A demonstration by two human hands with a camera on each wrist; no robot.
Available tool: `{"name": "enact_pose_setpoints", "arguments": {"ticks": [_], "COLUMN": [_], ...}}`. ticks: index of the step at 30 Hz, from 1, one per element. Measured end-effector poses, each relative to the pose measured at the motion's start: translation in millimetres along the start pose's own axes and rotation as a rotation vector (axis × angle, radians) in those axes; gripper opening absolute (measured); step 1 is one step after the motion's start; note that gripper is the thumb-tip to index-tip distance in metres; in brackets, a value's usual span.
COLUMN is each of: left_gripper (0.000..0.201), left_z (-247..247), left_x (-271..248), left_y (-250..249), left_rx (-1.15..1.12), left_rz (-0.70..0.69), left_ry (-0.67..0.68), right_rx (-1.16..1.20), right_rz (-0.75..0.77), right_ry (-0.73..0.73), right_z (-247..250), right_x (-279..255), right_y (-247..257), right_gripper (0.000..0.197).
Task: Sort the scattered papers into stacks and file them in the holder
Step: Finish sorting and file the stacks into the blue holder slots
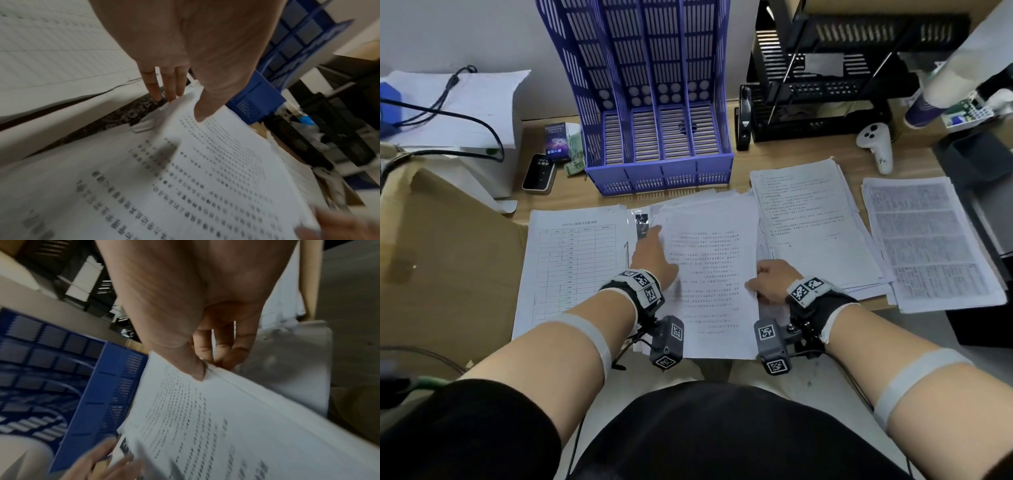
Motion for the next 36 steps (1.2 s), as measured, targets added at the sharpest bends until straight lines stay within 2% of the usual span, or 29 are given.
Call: {"name": "enact_pose_setpoints", "arguments": {"ticks": [1,4,6,8,10,13,15,18,20,21,22,23,25,26,28,30,33,35,36], "left_gripper": [0.095,0.108,0.108,0.1,0.076,0.025,0.01,0.013,0.01,0.006,0.007,0.009,0.015,0.018,0.023,0.026,0.031,0.031,0.029], "left_z": [1,6,14,21,29,36,45,62,79,87,93,96,93,86,64,35,-8,-29,-38], "left_x": [-1,-14,-26,-35,-36,-26,-19,-8,3,10,17,22,26,26,26,27,21,10,8], "left_y": [-10,-59,-97,-127,-147,-160,-165,-166,-162,-159,-158,-157,-160,-160,-159,-156,-163,-168,-167], "left_rx": [0.05,0.207,0.365,0.498,0.557,0.638,0.61,0.462,0.269,0.167,0.053,-0.072,-0.279,-0.347,-0.45,-0.486,-0.569,-0.632,-0.61], "left_rz": [-0.094,-0.477,-0.755,-0.945,-1.01,-0.902,-0.802,-0.73,-0.629,-0.567,-0.512,-0.464,-0.401,-0.36,-0.273,-0.192,-0.068,0.033,0.065], "left_ry": [0.001,-0.015,-0.114,-0.22,-0.275,-0.22,-0.185,-0.222,-0.259,-0.275,-0.279,-0.263,-0.206,-0.175,-0.105,-0.033,0.156,0.3,0.33], "right_rx": [-0.009,-0.123,-0.219,-0.313,-0.36,-0.311,-0.253,-0.214,-0.11,0.003,0.138,0.267,0.516,0.593,0.605,0.529,0.478,0.347,0.274], "right_rz": [0.056,0.244,0.35,0.451,0.531,0.581,0.567,0.448,0.324,0.242,0.157,0.075,-0.053,-0.08,-0.031,0.016,-0.026,-0.065,-0.097], "right_ry": [-0.022,-0.185,-0.263,-0.317,-0.352,-0.412,-0.513,-0.716,-0.83,-0.841,-0.793,-0.682,-0.374,-0.25,-0.127,-0.167,-0.363,-0.52,-0.579], "right_z": [6,29,42,51,58,71,86,118,140,147,151,146,123,112,96,97,127,156,168], "right_x": [-1,-4,-7,-14,-20,-26,-27,-25,-19,-13,-8,-3,3,2,4,7,8,7,7], "right_y": [8,38,59,82,99,113,113,96,69,50,32,17,-6,-12,-21,-29,-48,-64,-74], "right_gripper": [0.007,0.025,0.024,0.016,0.017,0.019,0.014,0.017,0.041,0.054,0.064,0.072,0.077,0.071,0.048,0.03,0.031,0.034,0.033]}}
Point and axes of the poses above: each hand's wrist, its own x-axis towards the middle knuckle, its own z-axis out of the back of the hand, y = z × x, the point moved 6 cm from there along x, towards the middle knuckle, and after that the axes turned 11 degrees about -y, right-handed, at the moved point
